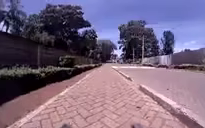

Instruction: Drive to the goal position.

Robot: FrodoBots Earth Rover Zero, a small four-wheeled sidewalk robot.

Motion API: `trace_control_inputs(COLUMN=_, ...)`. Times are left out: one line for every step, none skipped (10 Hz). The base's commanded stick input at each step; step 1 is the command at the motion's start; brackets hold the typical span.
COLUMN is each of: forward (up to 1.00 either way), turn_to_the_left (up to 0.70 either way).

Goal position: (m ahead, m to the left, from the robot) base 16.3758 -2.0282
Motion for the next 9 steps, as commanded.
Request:
trace_control_inputs(forward=0.7, turn_to_the_left=0.0)
trace_control_inputs(forward=0.7, turn_to_the_left=0.0)
trace_control_inputs(forward=0.7, turn_to_the_left=0.0)
trace_control_inputs(forward=0.7, turn_to_the_left=0.0)
trace_control_inputs(forward=0.7, turn_to_the_left=0.0)
trace_control_inputs(forward=0.7, turn_to_the_left=0.0)
trace_control_inputs(forward=0.7, turn_to_the_left=0.0)
trace_control_inputs(forward=0.7, turn_to_the_left=0.0)
trace_control_inputs(forward=0.7, turn_to_the_left=0.0)
